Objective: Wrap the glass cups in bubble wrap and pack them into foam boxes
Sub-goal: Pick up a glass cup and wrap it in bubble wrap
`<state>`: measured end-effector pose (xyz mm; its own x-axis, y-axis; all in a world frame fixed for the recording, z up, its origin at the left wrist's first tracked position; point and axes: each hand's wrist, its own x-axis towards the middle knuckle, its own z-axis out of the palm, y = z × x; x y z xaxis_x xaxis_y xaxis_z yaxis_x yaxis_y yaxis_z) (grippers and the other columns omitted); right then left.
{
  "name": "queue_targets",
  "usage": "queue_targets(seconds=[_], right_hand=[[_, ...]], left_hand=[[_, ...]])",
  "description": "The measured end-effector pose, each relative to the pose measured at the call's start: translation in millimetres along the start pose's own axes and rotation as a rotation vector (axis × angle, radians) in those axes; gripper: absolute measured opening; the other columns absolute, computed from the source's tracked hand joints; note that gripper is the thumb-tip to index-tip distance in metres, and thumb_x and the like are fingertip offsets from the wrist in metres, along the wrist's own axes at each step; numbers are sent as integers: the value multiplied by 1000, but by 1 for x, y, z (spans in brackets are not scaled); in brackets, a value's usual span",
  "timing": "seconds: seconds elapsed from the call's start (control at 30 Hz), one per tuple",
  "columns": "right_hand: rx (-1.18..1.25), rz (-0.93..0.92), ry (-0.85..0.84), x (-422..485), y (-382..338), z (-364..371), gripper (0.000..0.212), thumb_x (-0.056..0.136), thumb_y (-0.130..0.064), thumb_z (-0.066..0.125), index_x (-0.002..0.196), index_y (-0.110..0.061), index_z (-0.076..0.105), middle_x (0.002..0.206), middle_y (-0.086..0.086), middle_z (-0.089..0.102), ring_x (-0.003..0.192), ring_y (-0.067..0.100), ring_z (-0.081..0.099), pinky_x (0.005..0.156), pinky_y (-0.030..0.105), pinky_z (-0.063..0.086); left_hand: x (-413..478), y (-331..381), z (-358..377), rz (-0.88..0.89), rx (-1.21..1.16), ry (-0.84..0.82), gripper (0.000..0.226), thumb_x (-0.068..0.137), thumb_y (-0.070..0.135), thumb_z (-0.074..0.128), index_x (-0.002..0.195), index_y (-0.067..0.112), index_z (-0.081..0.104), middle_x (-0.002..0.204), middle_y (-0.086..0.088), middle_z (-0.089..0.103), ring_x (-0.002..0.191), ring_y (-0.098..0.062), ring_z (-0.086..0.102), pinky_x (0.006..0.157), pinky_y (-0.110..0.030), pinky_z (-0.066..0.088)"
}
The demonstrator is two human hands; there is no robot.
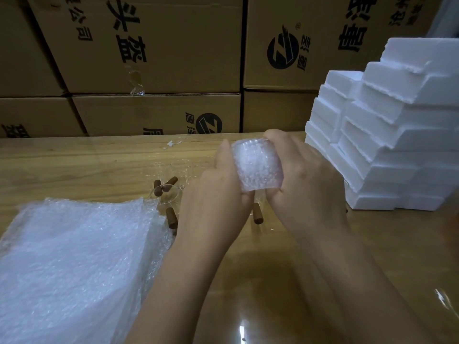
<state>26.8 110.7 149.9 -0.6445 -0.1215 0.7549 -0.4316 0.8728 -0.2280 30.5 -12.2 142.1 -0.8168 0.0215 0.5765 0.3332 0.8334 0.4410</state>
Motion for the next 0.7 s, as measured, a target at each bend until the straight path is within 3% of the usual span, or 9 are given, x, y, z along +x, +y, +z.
queue_targets(seconds=[0.1, 0.27, 0.4, 0.47, 0.57, 0.63, 0.7], right_hand=[[58, -19, -39, 2, 2, 3, 54, 68, -16, 58, 121, -12, 56, 100, 3, 61, 88, 26, 57, 73, 33, 37], [232, 60, -228, -2, 0, 5, 76, 78, -45, 50, 147, -31, 21, 124, -11, 42, 114, 2, 30, 98, 28, 26], [226, 73, -296, -3, 1, 6, 82, 79, -57, 40, 149, -33, 5, 144, -13, 37, 120, 1, 32, 92, 30, 32], [258, 73, -353, -3, 2, 5, 82, 78, -60, 37, 148, -37, 1, 148, -17, 30, 126, 3, 33, 95, 31, 33], [318, 95, -360, -2, 2, 3, 76, 77, -59, 41, 144, -40, 10, 142, -19, 34, 124, 6, 38, 99, 33, 37], [328, 114, -294, 0, 1, 4, 68, 78, -51, 50, 139, -34, 25, 124, -18, 44, 112, 9, 47, 91, 34, 43], [332, 156, -186, 0, 2, 6, 58, 77, -38, 61, 130, -27, 39, 109, -16, 49, 99, 13, 52, 78, 33, 45]], left_hand=[[1, -5, 4, -49, -54, 24, 40, 87, 17, 43, 127, 13, 45, 61, 4, 50, 50, -12, 48, 41, -27, 33], [4, -12, 6, -164, -250, 99, 31, 85, 5, 47, 114, 13, 55, 71, 0, 60, 60, -12, 55, 47, -29, 41], [3, -12, 12, -210, -226, 114, 11, 82, 4, 48, 83, 15, 51, 60, 3, 51, 50, -9, 45, 40, -18, 27], [2, -12, 14, -229, -204, 114, 13, 78, 3, 48, 76, 16, 47, 56, 5, 48, 47, -9, 42, 41, -22, 26], [1, -10, 13, -243, -172, 105, 9, 76, 5, 49, 79, 13, 48, 56, 3, 47, 49, -15, 43, 45, -27, 26], [0, -6, 12, -230, -143, 108, 7, 78, 6, 47, 79, 13, 46, 55, 2, 47, 48, -18, 44, 44, -28, 27], [-1, -1, 13, -195, -141, 92, 6, 80, 12, 43, 82, 11, 48, 57, -4, 54, 50, -25, 53, 44, -33, 38]])
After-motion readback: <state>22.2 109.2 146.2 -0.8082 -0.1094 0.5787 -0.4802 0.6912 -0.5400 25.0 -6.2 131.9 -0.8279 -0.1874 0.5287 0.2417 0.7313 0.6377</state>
